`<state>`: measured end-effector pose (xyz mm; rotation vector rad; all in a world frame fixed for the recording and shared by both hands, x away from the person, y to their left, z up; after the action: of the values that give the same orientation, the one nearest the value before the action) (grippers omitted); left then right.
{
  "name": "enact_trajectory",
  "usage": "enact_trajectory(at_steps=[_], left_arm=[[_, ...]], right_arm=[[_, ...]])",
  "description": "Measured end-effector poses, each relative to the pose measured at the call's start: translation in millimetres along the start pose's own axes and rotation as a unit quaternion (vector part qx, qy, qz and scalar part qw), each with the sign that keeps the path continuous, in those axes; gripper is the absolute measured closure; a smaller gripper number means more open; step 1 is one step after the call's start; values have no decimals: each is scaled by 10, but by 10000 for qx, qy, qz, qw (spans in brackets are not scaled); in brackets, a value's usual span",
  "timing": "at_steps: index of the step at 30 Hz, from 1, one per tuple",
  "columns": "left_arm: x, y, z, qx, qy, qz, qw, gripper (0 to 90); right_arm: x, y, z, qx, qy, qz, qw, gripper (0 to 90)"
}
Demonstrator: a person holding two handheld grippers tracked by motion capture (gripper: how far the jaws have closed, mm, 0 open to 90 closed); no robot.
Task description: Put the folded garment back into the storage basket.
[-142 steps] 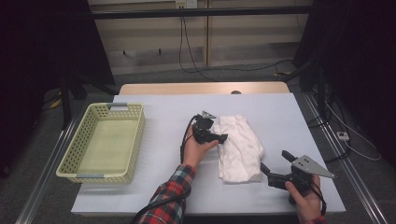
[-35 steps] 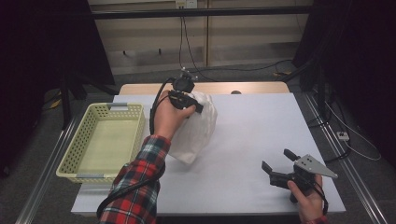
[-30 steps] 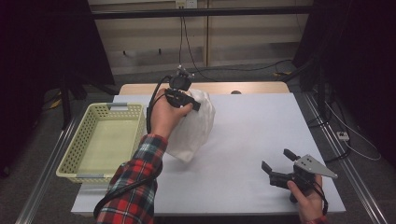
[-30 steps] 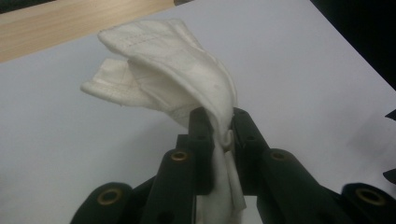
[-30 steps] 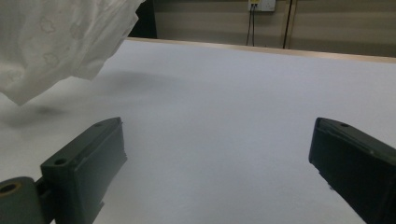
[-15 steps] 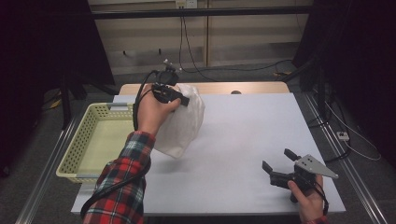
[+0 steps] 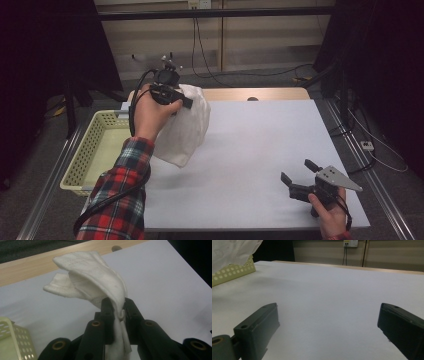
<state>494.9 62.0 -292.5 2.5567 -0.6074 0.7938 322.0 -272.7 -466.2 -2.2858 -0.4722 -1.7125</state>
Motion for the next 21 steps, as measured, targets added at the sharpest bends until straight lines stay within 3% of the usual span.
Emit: enact_trajectory(at_steps=[21], left_arm=[[45,-221,-357,178,172,-148,9996,807]], right_arm=[[1,8,-1,-24,9,-24,10000,36]])
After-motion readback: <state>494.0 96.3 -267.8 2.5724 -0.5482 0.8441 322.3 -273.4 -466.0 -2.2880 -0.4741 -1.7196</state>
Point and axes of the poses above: each handheld gripper's, and its own axes: z roughly forward along the jaws, x roughly out of its top, y roughly to its right, the point moved 7 cm from there along z, roughly forward along the jaws, and after that the axes turned 5 degrees about -z, right-handed, at the moved point
